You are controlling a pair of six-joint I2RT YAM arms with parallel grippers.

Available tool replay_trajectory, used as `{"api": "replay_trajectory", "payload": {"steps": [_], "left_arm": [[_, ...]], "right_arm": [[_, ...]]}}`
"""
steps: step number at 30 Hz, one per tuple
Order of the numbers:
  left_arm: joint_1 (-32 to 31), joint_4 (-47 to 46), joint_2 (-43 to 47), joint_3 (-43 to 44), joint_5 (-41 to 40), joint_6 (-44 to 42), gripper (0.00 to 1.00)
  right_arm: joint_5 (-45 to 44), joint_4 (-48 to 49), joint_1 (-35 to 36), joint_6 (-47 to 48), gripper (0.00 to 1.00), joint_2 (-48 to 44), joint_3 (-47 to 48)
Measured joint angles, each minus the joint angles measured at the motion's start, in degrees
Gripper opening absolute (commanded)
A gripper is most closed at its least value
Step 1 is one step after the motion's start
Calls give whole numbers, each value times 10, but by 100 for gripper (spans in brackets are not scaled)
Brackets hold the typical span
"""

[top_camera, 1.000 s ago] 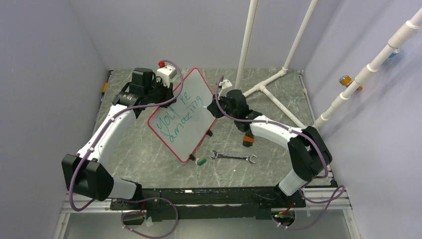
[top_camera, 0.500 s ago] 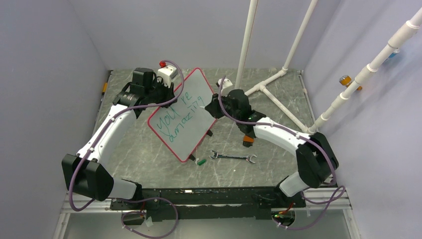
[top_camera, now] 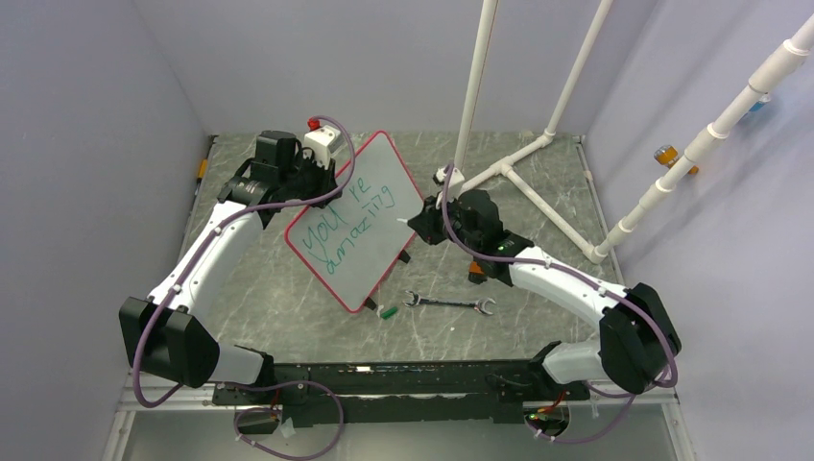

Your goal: Write a sentence on the whiteboard

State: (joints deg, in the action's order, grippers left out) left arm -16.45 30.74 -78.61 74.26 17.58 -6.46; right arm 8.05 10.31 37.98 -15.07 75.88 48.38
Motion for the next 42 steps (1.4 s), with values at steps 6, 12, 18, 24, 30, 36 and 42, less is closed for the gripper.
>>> {"api": "replay_trajectory", "payload": {"steps": [6, 12, 18, 24, 30, 36, 42], "left_arm": [[0, 0, 0, 0, 0, 0, 0], [0, 0, 0, 0, 0, 1, 0], [0, 1, 0, 0, 0, 2, 0], [0, 1, 0, 0, -1, 3, 0], [0, 1, 0, 0, -1, 3, 0], [0, 1, 0, 0, -1, 3, 0], [0, 1, 0, 0, -1, 4, 0]], "right_arm": [[0, -4, 19, 1, 0, -2, -28], [-2, -5, 61, 12, 0, -19, -41], [-5, 0, 103, 22, 0, -31, -53], [-5, 7, 138, 31, 0, -31, -62], [-5, 12, 166, 40, 0, -31, -69], [-5, 26, 191, 42, 0, -30, -75], [-11, 35, 217, 42, 0, -19, -79]]}}
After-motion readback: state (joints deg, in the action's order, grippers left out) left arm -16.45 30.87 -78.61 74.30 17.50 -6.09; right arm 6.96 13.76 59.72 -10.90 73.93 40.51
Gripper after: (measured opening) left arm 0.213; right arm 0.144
